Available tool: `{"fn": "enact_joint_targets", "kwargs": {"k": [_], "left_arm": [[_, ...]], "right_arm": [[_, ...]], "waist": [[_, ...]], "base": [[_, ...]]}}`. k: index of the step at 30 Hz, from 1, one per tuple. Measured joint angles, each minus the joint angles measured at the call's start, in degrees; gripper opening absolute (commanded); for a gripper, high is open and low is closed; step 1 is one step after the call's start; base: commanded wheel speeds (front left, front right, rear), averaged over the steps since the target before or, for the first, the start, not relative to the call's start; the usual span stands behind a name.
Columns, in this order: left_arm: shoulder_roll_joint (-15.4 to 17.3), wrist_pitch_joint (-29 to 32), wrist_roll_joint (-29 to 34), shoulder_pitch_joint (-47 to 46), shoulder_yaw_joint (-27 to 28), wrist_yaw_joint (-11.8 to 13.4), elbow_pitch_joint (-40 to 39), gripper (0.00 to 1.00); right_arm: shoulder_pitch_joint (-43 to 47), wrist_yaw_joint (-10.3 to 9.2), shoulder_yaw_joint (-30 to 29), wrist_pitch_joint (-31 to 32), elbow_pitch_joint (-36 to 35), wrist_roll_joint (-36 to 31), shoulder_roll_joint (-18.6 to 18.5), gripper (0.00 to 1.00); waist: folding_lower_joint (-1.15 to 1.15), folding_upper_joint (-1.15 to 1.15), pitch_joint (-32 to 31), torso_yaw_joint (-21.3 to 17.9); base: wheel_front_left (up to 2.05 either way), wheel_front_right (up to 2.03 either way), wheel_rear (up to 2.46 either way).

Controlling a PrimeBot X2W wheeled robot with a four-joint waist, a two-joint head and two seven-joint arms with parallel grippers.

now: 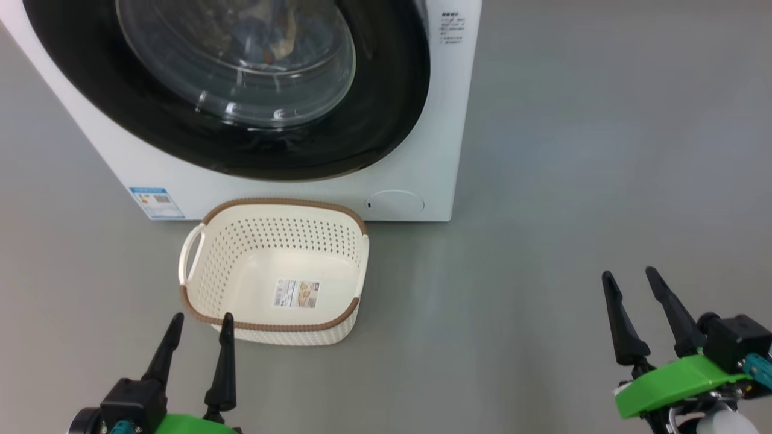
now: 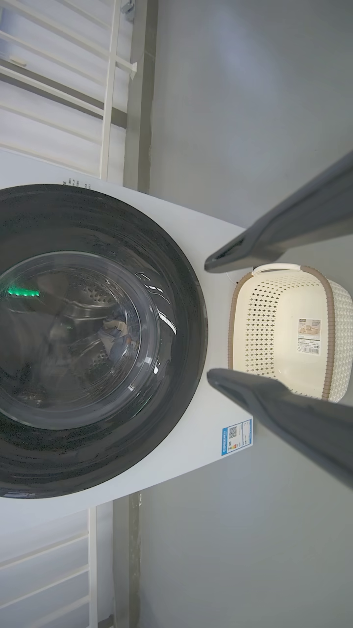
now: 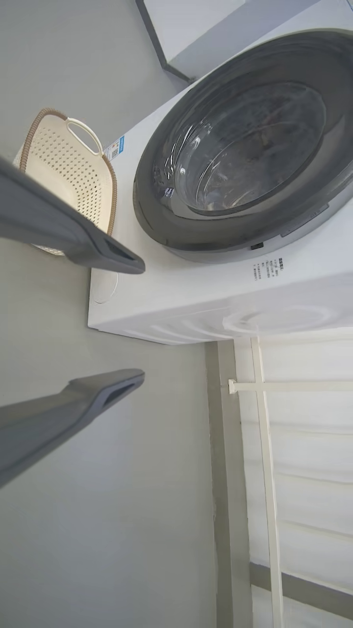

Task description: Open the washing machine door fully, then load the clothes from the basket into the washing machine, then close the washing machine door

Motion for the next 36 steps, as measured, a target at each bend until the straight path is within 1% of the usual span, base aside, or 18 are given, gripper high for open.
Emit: {"fn": "enact_joint_targets", "kwargs": {"k": [5, 16, 31, 36], "left_arm": [[0.8, 0.6, -0.4, 0.7, 0.0, 0.0, -0.1, 1.00], [1.3, 0.7, -1.4, 2.2, -0.1, 0.1, -0.5, 1.00], [1.7, 1.7, -1.9, 3.3, -0.4, 0.2, -1.5, 1.00], [1.7, 1.7, -1.9, 3.4, -0.6, 0.7, -1.6, 1.00]], "right_arm": [[3.6, 0.00, -1.2, 1.1, -3.8, -0.7, 1.5, 1.00], [9.6, 0.00, -3.7, 3.1, -8.7, -2.6, 4.3, 1.00], [10.8, 0.00, -3.8, 4.5, -10.6, -2.7, 5.1, 1.00], [10.9, 0.00, -3.7, 4.5, -10.8, -2.7, 5.3, 1.00]], "waist": [[0.00, 0.00, -1.5, -1.1], [0.00, 0.00, -4.0, -2.1], [0.00, 0.00, -4.9, -2.6], [0.00, 0.00, -5.0, -2.5]], "base": [[0.00, 0.00, 0.00], [0.00, 0.00, 0.00], [0.00, 0.00, 0.00], [0.00, 0.00, 0.00]]}}
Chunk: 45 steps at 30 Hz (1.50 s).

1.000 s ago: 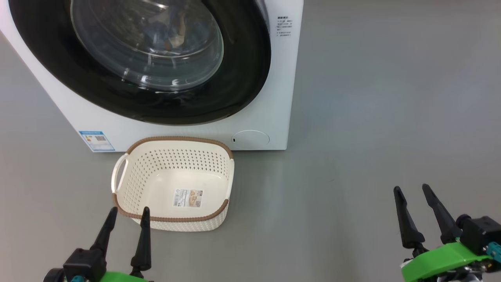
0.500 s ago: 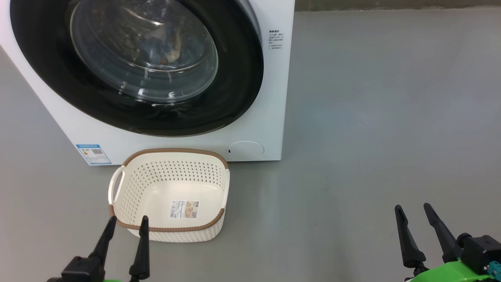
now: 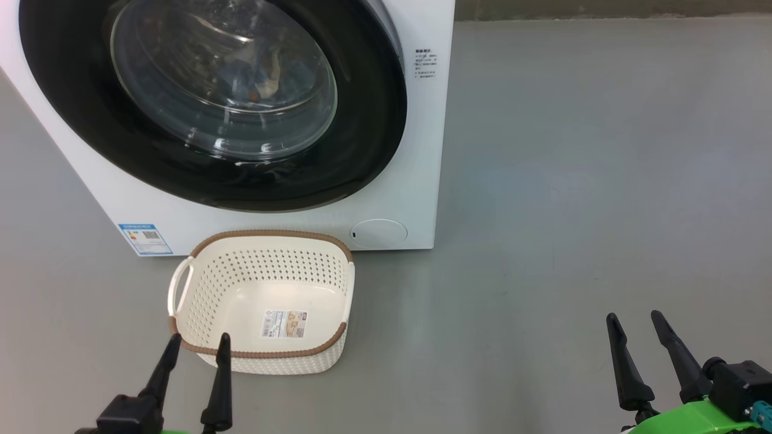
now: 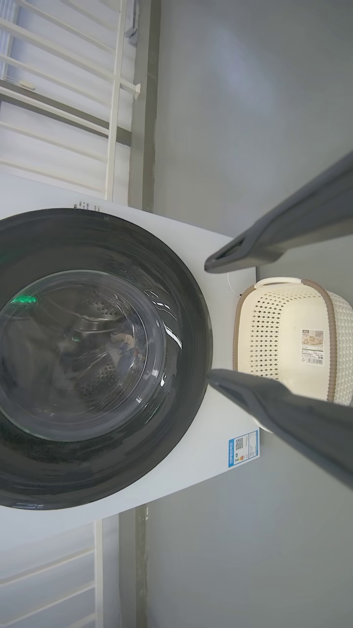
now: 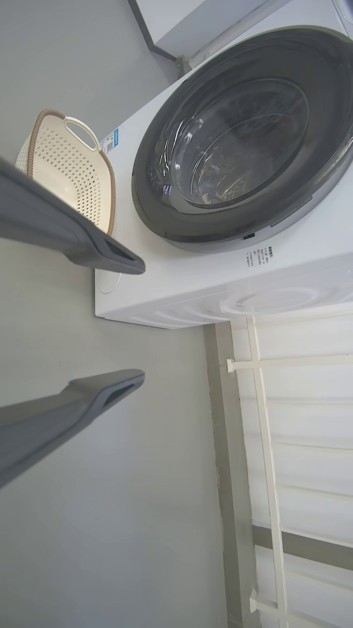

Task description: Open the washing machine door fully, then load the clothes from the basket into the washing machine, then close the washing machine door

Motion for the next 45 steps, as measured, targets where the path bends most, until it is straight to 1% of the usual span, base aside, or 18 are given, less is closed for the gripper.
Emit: {"fn": "enact_joint_targets", "kwargs": {"k": [21, 22, 31, 36, 37, 39, 45], "left_arm": [[0.2, 0.0, -0.6, 0.0, -0.9, 1.0, 0.5, 1.00], [0.0, 0.0, -0.7, 0.0, -1.0, 1.0, 0.7, 0.00], [-2.4, 0.2, -1.2, 2.9, -1.8, 1.0, 5.7, 0.00], [-2.4, 1.0, -4.1, 3.0, -1.4, 0.9, 5.8, 0.00], [-2.4, 1.0, -4.7, 3.0, -1.3, 0.9, 5.8, 0.00], [-2.4, 1.4, -6.4, 3.0, -1.0, 0.8, 5.8, 0.00], [-2.5, 2.0, -10.0, 2.9, -0.2, 0.3, 5.9, 0.00]], "right_arm": [[0.0, 0.00, 0.1, 0.5, 0.1, -0.5, 0.3, 1.00], [0.0, 0.00, 0.1, 0.5, 0.4, -0.5, 0.3, 0.00], [0.1, 0.00, 0.0, 0.6, 7.1, 0.0, 1.0, 0.00], [0.1, 0.00, 0.0, 1.1, 7.4, 2.9, 1.0, 0.00], [0.1, 0.00, 0.0, 1.3, 7.4, 3.7, 1.0, 0.00], [0.1, 0.00, 0.0, 1.5, 7.7, 5.1, 1.0, 0.00], [0.0, 0.00, -0.1, 2.0, 8.2, 8.8, 1.0, 0.00]], "waist": [[0.00, 0.00, -1.2, -0.1], [0.00, 0.00, -1.2, -0.1], [0.00, 0.00, -1.2, -0.2], [0.13, 0.00, -1.3, -0.4], [0.13, 0.00, -1.4, -0.5], [0.03, 0.00, -1.3, -0.6], [0.01, 0.00, -1.2, -0.8]], "base": [[0.00, 0.00, 0.00], [0.00, 0.00, 0.00], [0.00, 0.00, 0.00], [0.00, 0.00, 0.00], [0.00, 0.00, 0.00], [0.00, 0.00, 0.00], [0.00, 0.00, 0.00]]}}
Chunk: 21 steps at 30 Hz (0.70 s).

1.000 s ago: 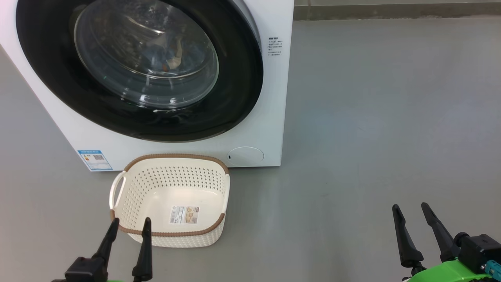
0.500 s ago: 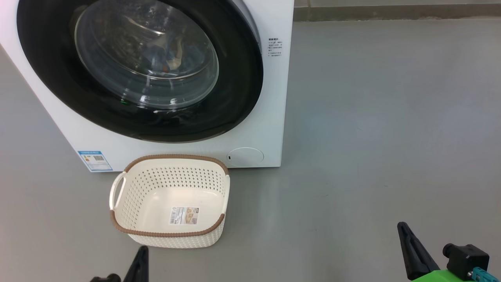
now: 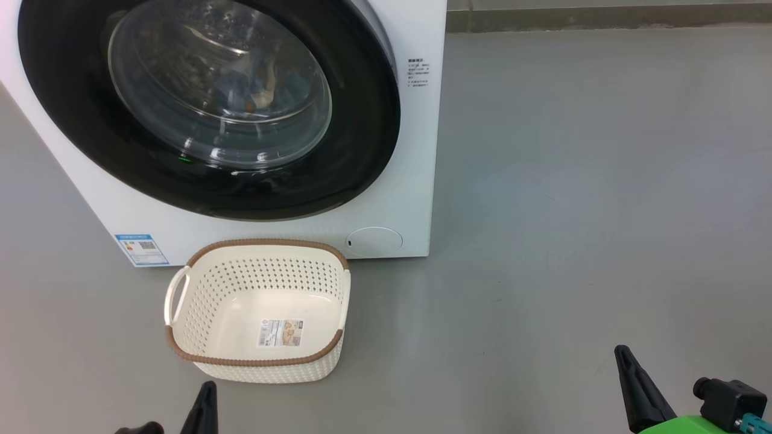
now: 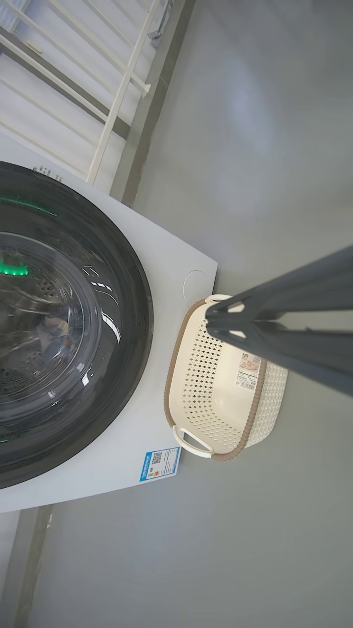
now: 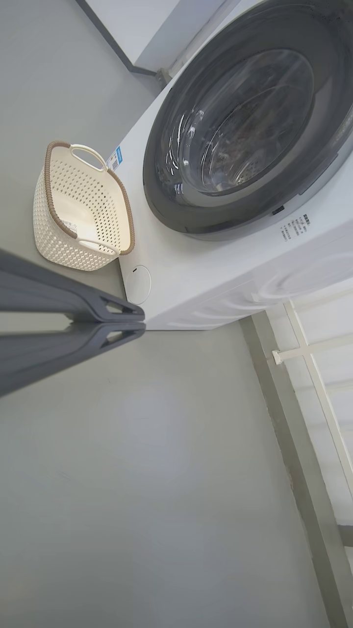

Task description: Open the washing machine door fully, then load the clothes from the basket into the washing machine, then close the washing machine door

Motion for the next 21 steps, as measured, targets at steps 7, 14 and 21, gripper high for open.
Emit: {"fn": "enact_joint_targets", "kwargs": {"k": [7, 14, 21], "left_arm": [[-0.1, 1.0, -3.5, -0.4, 0.9, -0.4, 0.2, 0.00], [-0.2, 2.0, -7.8, -0.7, 1.7, -1.0, 0.2, 0.00], [-0.4, 3.0, -12.0, -1.0, 2.7, -1.5, 0.4, 0.00]], "right_arm": [[-0.1, 0.00, -0.1, 0.5, 0.4, 3.8, 0.0, 0.00], [-0.2, 0.00, -0.1, 1.5, 1.0, 8.6, 0.0, 0.00], [-0.7, 0.00, -0.2, 2.0, 1.5, 13.0, 0.0, 0.00]], "waist": [[0.00, 0.00, 0.0, -0.2], [-0.01, 0.00, 0.1, -0.5], [-0.01, 0.00, 0.1, -0.8]], "base": [[0.00, 0.00, 0.00], [0.00, 0.00, 0.00], [0.00, 0.00, 0.00]]}}
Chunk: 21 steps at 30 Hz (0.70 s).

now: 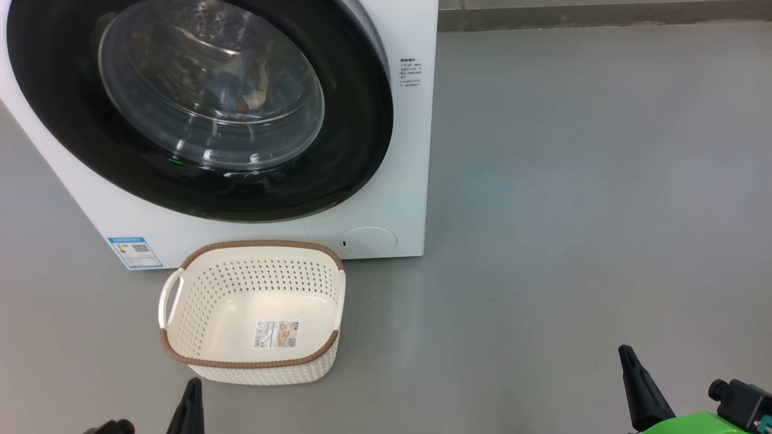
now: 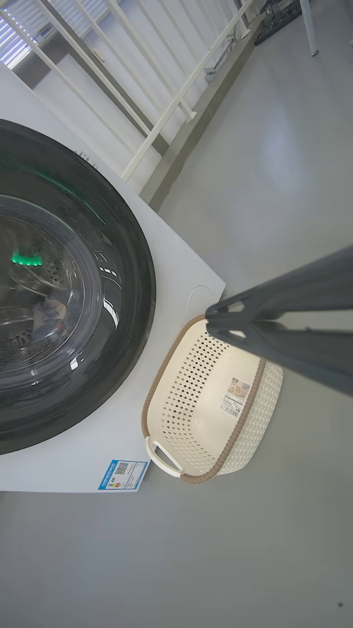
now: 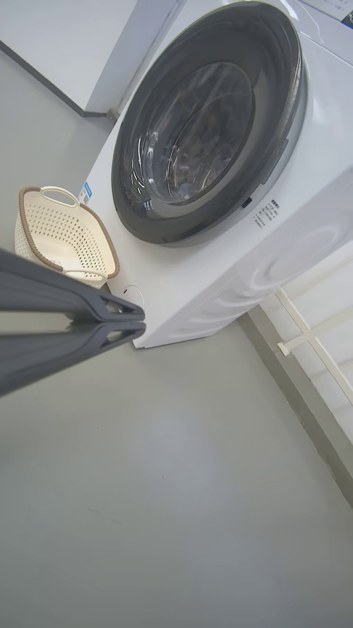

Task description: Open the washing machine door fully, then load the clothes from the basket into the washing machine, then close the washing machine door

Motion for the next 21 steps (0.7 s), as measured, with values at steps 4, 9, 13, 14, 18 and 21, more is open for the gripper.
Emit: {"fn": "enact_joint_targets", "kwargs": {"k": [4, 9, 13, 14, 18, 21], "left_arm": [[-0.1, 0.5, -2.2, 0.0, 0.4, 0.0, 0.1, 0.00], [-0.4, 1.4, -5.1, -0.6, 1.1, -0.4, 0.2, 0.00], [-0.5, 1.6, -7.7, -1.1, 1.7, -0.6, 0.2, 0.00], [-0.6, 2.0, -8.2, -1.1, 1.8, -0.6, 0.3, 0.00], [-0.9, 2.5, -10.7, -1.1, 2.2, -1.0, 0.4, 0.00], [-0.9, 3.0, -12.2, -1.2, 2.7, -1.1, 0.5, 0.00]], "right_arm": [[-0.3, 0.00, 0.0, 0.4, 0.4, 2.4, 0.0, 0.00], [-0.9, 0.00, -0.1, 0.9, 0.7, 5.3, 0.0, 0.00], [-0.9, -0.01, -0.1, 1.4, 1.0, 7.9, 0.0, 0.00], [-0.9, -0.01, -0.1, 1.5, 1.1, 8.4, 0.0, 0.00], [-1.3, -0.01, -0.2, 1.9, 1.4, 11.2, 0.0, 0.00], [-2.2, -0.01, -0.2, 2.0, 1.5, 12.9, -0.1, 0.00]], "waist": [[0.00, 0.00, 0.0, -0.2], [0.00, 0.00, 0.0, -0.4], [0.00, 0.00, 0.1, -0.5], [0.00, 0.00, 0.1, -0.6], [0.00, 0.00, 0.1, -0.7], [0.00, 0.00, 0.1, -0.9]], "base": [[0.00, 0.00, 0.00], [0.00, 0.00, 0.00], [0.00, 0.00, 0.00], [0.00, 0.00, 0.00], [0.00, 0.00, 0.00], [0.00, 0.00, 0.00]]}}
